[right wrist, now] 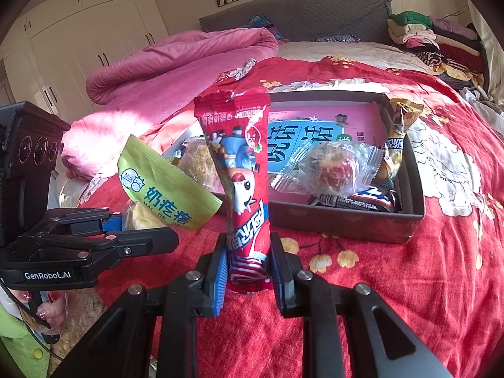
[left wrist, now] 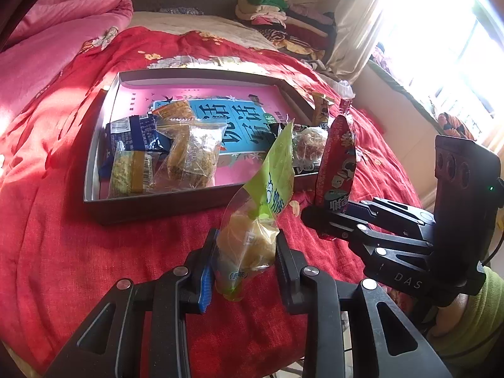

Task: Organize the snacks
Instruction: 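Carry green bag over tray with left tool while right tool lifts red tube snack over it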

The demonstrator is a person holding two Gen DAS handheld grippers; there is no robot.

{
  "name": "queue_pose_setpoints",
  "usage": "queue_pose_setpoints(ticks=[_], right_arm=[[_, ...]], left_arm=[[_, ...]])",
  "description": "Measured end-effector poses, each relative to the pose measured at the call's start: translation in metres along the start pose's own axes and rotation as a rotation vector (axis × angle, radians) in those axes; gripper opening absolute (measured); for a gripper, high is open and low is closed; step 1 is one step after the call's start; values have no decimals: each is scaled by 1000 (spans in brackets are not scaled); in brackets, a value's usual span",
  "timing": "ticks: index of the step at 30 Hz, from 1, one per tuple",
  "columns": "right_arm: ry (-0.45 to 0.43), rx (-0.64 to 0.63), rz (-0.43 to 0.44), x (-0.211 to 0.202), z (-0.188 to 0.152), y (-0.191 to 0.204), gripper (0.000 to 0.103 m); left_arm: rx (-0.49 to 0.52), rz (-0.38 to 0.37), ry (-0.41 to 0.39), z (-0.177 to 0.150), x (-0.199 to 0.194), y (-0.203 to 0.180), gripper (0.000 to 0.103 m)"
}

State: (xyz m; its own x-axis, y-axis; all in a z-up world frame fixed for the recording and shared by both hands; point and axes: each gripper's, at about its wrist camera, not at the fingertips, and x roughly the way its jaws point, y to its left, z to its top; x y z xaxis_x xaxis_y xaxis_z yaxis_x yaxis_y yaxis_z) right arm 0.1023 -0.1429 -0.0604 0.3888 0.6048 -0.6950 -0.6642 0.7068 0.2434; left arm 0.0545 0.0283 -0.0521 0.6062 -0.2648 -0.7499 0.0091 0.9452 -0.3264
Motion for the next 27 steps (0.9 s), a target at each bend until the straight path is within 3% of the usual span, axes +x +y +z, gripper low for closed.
queue_pose_setpoints(ticks=[10,27], right_arm=[[-90,33,-25,-25,10,-13,25],[-173,169,-164,-51,20,-71,25]], left_arm=[[-12,-14,-54,18,-9,-4,34],[-38,6,-101,49,7,-9,34]])
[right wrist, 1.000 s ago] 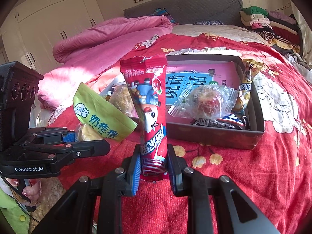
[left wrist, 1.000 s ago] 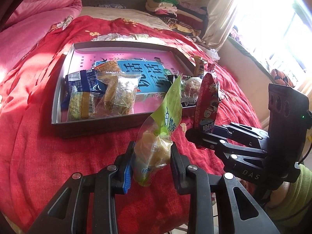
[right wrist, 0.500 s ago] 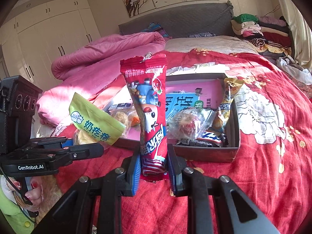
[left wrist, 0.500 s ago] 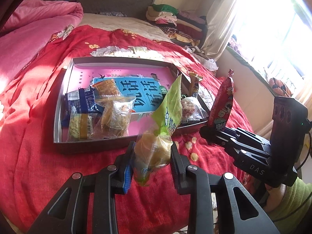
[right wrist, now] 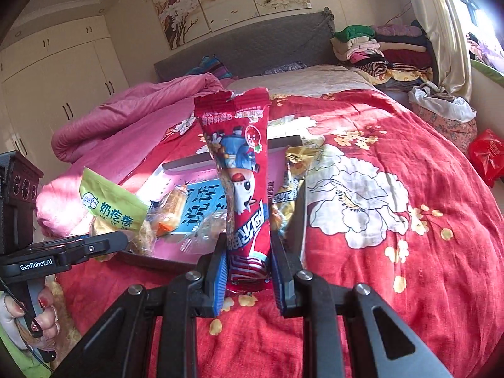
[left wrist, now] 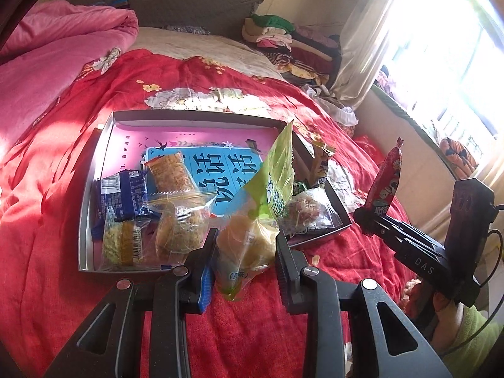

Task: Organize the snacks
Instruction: 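Carry green bag over tray with left tool while right tool lifts red tube snack over it, then lower and release green bag in tray with left tool while right tool releases red tube snack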

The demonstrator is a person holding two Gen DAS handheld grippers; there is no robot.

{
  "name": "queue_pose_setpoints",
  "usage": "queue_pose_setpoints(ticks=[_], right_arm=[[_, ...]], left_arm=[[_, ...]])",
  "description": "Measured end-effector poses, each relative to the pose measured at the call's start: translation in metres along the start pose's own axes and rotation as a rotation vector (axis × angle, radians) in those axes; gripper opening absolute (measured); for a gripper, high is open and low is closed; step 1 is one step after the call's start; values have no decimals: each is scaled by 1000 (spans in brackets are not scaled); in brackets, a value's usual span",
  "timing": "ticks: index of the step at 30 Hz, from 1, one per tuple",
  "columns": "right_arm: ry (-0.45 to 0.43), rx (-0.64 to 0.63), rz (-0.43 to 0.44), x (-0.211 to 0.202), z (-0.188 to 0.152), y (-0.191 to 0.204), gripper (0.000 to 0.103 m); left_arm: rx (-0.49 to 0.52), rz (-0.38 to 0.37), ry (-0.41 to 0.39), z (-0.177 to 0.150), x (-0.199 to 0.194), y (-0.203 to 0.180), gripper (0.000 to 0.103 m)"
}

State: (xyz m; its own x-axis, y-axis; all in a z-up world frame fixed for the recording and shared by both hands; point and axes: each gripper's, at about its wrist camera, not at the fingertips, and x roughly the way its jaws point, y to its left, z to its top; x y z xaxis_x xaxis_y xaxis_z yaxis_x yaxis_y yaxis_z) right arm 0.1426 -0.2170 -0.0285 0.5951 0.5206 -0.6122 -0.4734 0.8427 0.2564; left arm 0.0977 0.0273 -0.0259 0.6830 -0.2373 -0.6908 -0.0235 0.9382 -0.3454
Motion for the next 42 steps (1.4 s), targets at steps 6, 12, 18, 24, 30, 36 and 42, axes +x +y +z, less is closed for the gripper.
queue_pose_setpoints(ticks=[6,12,18,24,30,36,42], right_arm=[[-14,2,-34,4,5,-6,25],[-19,4,-51,12,9,-8,25],[-20,-8,-59,19,12,-7,25],[-15,-9,-68,25,12,-9,25],[-22,-4,-77,28,15,-12,25],[-25,0,-84,31,16,-14,25],[-16,-1,-80,36,17,-14,25]], left_arm=[[-1,9,7,5,13,-3,34],[0,0,12,13,26,-9,34],[0,-8,25,17,39,-13,34],[-14,0,59,14,53,-8,34],[-40,-1,88,11,61,0,34],[-33,4,88,12,62,1,34],[-38,11,93,11,62,2,34]])
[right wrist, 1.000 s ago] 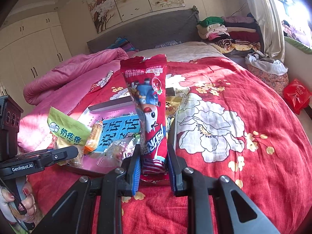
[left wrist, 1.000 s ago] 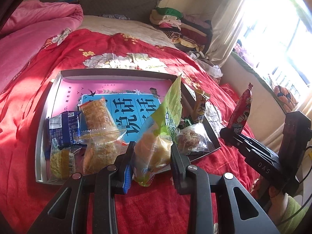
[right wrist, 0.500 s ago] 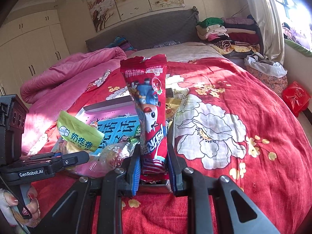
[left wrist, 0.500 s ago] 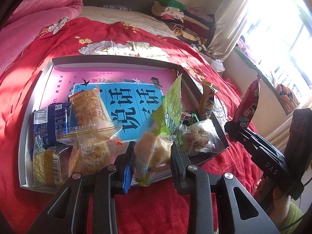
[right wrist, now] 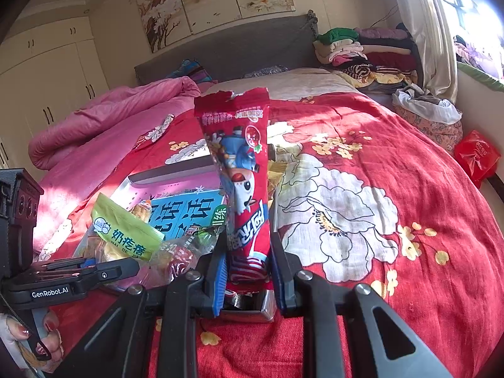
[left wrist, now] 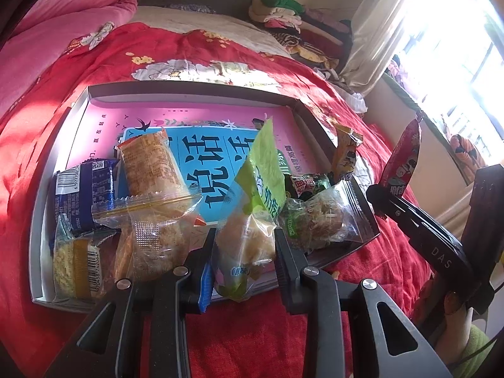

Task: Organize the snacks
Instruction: 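Lower and release green bag in tray with left tool while right tool releases red tube snack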

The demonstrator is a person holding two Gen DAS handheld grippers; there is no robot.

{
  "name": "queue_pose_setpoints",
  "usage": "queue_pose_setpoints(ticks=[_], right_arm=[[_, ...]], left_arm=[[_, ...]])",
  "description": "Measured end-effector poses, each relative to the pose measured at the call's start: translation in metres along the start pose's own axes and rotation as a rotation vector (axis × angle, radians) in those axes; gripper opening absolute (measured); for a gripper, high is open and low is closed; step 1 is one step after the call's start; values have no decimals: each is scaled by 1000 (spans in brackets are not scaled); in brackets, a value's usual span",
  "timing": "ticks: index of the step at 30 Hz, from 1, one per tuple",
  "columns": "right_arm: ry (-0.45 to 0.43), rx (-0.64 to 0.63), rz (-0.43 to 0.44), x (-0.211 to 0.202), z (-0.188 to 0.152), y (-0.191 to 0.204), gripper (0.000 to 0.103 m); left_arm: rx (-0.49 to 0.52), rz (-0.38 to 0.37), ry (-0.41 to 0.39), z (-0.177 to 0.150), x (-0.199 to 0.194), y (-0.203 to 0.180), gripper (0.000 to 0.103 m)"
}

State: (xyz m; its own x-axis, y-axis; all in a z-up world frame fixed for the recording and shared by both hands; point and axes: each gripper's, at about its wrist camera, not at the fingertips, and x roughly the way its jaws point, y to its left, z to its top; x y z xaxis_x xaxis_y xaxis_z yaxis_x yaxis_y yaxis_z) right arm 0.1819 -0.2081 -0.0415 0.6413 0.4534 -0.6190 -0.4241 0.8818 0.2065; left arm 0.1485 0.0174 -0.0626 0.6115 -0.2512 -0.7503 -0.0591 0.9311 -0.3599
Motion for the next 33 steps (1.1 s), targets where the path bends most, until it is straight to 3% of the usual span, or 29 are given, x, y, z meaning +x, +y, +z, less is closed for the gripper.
queue_pose_setpoints(ticks=[20,33], right_arm=[[61,-35,23,18,-8,10,26],[46,-78,47,5,-14,22,30]], left_arm=[[-3,11,4,-2,0,2,34],[3,9,1,0,-3,1,34]])
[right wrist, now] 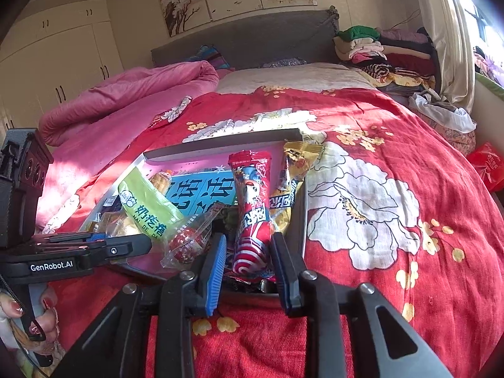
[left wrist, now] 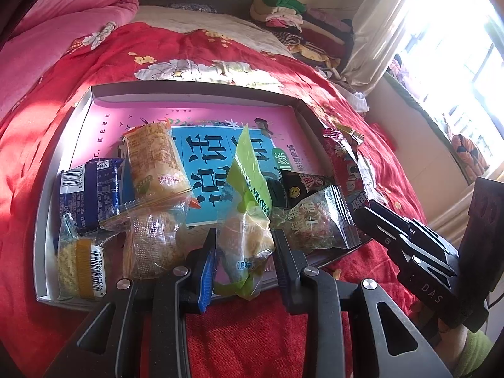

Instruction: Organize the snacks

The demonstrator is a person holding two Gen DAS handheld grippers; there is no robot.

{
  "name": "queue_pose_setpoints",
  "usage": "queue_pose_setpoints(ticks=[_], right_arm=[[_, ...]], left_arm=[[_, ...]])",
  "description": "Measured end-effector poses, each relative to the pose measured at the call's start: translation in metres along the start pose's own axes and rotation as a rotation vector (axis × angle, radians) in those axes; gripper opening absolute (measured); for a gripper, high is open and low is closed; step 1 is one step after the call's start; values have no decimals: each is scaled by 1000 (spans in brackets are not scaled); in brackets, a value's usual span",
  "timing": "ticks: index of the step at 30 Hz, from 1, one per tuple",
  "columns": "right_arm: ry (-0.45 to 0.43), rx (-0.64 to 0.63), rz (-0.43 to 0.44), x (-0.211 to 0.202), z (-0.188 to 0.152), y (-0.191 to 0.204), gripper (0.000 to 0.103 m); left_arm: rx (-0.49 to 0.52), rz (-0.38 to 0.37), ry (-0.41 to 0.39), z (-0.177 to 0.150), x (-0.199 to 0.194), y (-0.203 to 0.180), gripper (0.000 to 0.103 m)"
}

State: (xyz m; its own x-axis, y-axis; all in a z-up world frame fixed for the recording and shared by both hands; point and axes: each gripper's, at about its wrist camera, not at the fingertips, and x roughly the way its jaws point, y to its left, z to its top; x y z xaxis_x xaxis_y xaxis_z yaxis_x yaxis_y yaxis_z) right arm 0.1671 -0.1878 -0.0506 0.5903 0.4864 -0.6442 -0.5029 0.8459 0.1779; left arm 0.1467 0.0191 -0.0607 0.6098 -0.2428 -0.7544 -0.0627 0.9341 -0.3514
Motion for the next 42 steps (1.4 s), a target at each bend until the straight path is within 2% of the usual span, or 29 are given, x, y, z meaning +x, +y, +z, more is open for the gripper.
queue_pose_setpoints(ticks=[9,15,22,27,29,32,35,37,39,42], right_arm=[[-1,-18,30,-6,-3,9,33],[-31,-17,6,-14,-2,8,39],[-58,-13,-26,-22,0,6,42],[-117,-27,-67,-35,2,9,53],[-137,-29,-80,-40,3,10,56],[-148,-36,-90,-46,5,12,63],[-134,-35,-82,-52,5,17,69],[-111,-35,-68,-55,3,23,78],[-83,-40,-54,-58,-2,32,92],[-35,-65,-43,-63,-12,47,98]], left_arm=[[6,5,-16,1,-7,-4,35],[12,8,-40,3,-15,-5,44],[33,19,-79,6,-28,-10,54],[51,34,-119,8,-42,-17,64],[63,66,-144,8,-49,-20,72],[73,109,-170,5,-60,-23,76],[75,139,-159,-4,-69,-23,78],[70,167,-139,-11,-73,-20,78],[57,197,-122,-22,-79,-17,79],[49,244,-107,-37,-88,-12,79]])
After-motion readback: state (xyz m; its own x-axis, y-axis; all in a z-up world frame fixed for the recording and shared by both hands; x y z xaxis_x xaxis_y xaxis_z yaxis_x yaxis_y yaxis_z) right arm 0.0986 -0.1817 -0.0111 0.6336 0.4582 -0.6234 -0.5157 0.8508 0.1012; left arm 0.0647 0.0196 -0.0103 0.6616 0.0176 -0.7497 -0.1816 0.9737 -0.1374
